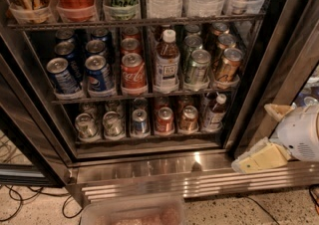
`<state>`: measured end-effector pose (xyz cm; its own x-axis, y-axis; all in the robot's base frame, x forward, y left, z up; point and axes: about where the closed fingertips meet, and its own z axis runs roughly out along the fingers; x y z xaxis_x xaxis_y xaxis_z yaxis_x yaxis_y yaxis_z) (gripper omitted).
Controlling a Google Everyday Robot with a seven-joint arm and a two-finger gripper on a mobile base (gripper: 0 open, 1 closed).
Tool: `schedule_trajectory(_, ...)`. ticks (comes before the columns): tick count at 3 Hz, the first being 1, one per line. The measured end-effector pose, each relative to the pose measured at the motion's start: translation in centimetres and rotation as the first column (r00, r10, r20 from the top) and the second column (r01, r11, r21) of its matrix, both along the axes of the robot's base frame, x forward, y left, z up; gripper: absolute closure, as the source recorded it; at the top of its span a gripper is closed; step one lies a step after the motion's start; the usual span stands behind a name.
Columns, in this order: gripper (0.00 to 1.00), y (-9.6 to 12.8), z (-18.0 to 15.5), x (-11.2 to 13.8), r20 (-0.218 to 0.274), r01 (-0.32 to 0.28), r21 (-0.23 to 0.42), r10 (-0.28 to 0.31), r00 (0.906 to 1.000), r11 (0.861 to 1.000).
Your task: Pick blue plastic bottle from bottom shelf of fridge
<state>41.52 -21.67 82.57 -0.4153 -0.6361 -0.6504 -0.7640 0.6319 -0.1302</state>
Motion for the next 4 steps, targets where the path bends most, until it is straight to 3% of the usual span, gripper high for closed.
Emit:
schedule_trajectory(1,0.00,0.1,0.0,0.0,-0.001,0.000,0.001,0.000,1.0000,1.000)
schedule_trajectory(2,0.00,0.7,-1.3,0.1,0.031,0.016,-0.036,-0.015,0.9994,0.999)
schedule_trajectory(3,0.00,2.5,-5.0,-0.9,0.069,0.055,-0.060,-0.051,0.9963,0.997)
schedule_trajectory(4,0.00,3.8,-8.0,-1.3,0.110,0.117,-0.043,-0.112,0.9876,0.992)
